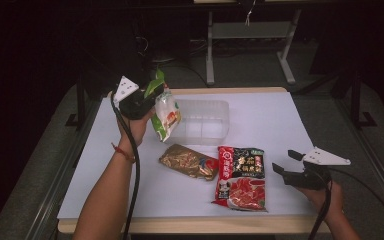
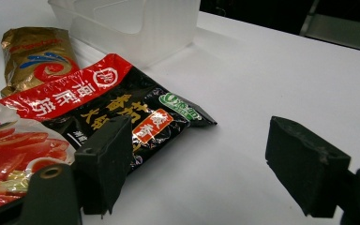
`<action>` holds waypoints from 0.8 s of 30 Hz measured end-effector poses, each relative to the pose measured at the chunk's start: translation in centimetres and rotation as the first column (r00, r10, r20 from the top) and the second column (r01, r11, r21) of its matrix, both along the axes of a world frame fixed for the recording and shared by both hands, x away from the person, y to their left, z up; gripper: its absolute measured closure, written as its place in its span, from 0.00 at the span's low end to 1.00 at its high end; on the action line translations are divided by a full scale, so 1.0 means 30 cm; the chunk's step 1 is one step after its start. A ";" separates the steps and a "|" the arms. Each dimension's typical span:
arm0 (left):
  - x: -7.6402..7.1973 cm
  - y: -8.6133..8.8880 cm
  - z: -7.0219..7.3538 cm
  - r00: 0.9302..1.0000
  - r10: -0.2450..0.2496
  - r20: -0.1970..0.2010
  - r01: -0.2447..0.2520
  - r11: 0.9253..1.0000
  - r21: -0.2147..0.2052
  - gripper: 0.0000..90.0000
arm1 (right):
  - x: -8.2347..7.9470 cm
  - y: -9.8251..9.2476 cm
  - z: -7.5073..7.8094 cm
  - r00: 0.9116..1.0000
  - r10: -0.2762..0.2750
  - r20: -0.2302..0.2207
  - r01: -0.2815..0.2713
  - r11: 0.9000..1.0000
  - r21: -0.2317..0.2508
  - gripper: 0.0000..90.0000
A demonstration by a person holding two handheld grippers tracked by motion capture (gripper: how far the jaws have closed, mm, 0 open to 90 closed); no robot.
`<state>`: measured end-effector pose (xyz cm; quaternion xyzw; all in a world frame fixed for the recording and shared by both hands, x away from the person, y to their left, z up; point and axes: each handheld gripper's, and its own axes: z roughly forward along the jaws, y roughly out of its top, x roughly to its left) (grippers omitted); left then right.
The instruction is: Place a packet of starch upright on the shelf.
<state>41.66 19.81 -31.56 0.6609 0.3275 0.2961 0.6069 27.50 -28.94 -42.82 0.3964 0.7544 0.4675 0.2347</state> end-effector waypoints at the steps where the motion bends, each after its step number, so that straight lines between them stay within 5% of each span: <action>1: 0.013 -0.009 -0.006 1.000 -0.001 0.000 0.001 1.000 0.004 0.97 | -0.001 0.000 -0.001 1.000 0.001 -0.001 -0.001 1.000 0.002 0.25; 20: 0.108 -0.079 -0.075 0.999 -0.006 0.042 0.003 0.997 0.072 0.97 | -0.041 -0.029 -0.010 1.000 -0.016 -0.005 0.016 1.000 -0.002 0.25; 24: 0.122 -0.090 -0.082 0.997 -0.029 0.070 0.021 0.993 0.117 0.97 | -0.052 -0.038 -0.012 1.000 -0.026 -0.009 0.026 1.000 -0.005 0.25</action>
